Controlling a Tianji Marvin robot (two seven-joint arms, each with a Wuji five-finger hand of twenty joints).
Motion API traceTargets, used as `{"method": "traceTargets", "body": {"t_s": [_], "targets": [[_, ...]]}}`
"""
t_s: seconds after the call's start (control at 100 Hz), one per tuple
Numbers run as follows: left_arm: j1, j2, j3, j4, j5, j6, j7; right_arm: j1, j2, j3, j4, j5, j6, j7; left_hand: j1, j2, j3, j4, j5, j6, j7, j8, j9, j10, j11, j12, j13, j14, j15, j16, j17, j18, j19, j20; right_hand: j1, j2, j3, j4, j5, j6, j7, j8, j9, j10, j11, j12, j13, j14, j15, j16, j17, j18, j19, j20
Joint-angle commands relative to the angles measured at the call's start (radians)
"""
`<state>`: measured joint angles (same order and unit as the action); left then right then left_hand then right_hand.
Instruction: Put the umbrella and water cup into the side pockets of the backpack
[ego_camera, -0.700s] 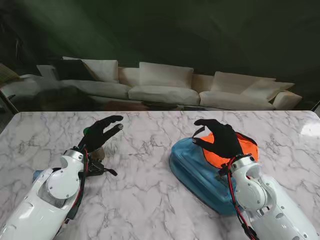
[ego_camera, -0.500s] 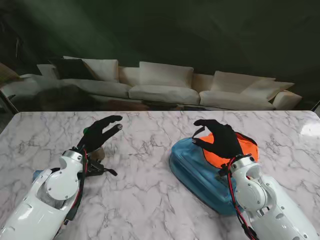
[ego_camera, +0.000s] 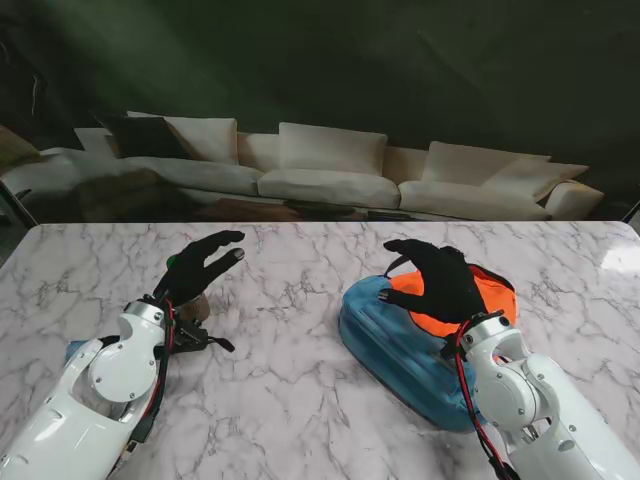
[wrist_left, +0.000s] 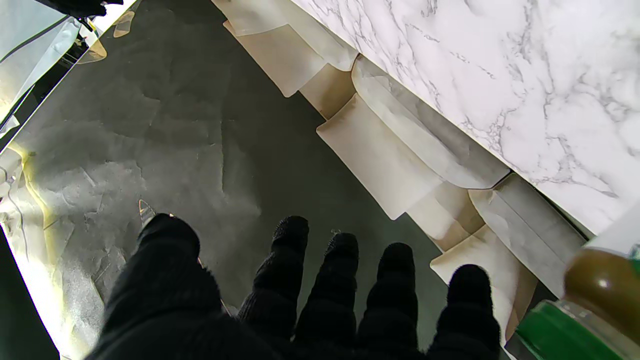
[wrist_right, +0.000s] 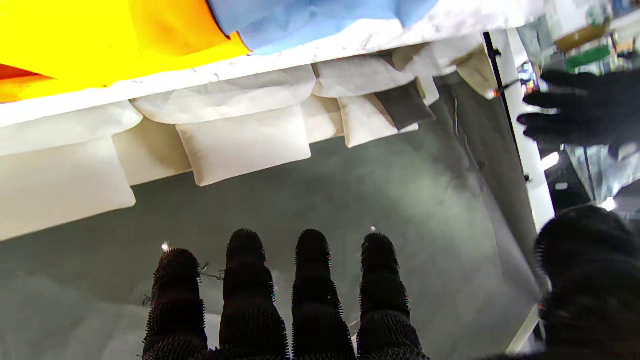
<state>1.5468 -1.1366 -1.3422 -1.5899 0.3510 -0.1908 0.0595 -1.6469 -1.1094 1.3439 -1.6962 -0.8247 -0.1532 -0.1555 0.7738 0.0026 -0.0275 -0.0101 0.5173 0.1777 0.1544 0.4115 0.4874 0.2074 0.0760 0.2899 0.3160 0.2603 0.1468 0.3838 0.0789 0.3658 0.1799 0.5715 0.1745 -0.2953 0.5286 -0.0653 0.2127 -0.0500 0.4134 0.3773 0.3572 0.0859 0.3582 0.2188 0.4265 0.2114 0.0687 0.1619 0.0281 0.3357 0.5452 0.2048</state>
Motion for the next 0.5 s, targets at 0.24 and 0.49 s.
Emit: {"method": "traceTargets", "body": {"t_s": [0.24, 0.49], "targets": [[-0.003, -0.001, 0.007, -0.006, -0.001, 0.000, -0.016, -0.118, 0.027, 0.026, -0.131, -0.141, 0.040, 0.051, 0.011, 0.044, -0.008, -0.007, 0.003, 0.002, 0.001, 0.006, 0.018, 0.001, 0.000, 0.011, 0.017, -0.004, 0.012, 0.011, -0.001, -0.017, 0.009, 0.027, -0.137, -0.166, 0.134, -0.056, -0.073, 0.188, -0.175, -0.108, -0.085, 0.088, -0.170, -0.080, -0.077, 0.008, -0.074, -0.086, 0.024, 0.003, -0.113, 0.000], [-0.004, -0.001, 0.002, -0.003, 0.002, -0.010, -0.011, -0.096, 0.039, -0.042, -0.097, -0.248, 0.169, 0.071, 0.011, 0.044, -0.008, -0.007, 0.003, 0.001, 0.002, 0.006, 0.018, 0.000, 0.000, 0.011, 0.016, -0.004, 0.011, 0.011, -0.001, -0.016, 0.008, 0.026, -0.212, -0.211, 0.194, -0.074, -0.098, 0.249, -0.242, -0.149, -0.002, 0.119, -0.389, -0.206, -0.083, 0.005, -0.076, -0.113, 0.051, 0.009, -0.111, 0.030]]}}
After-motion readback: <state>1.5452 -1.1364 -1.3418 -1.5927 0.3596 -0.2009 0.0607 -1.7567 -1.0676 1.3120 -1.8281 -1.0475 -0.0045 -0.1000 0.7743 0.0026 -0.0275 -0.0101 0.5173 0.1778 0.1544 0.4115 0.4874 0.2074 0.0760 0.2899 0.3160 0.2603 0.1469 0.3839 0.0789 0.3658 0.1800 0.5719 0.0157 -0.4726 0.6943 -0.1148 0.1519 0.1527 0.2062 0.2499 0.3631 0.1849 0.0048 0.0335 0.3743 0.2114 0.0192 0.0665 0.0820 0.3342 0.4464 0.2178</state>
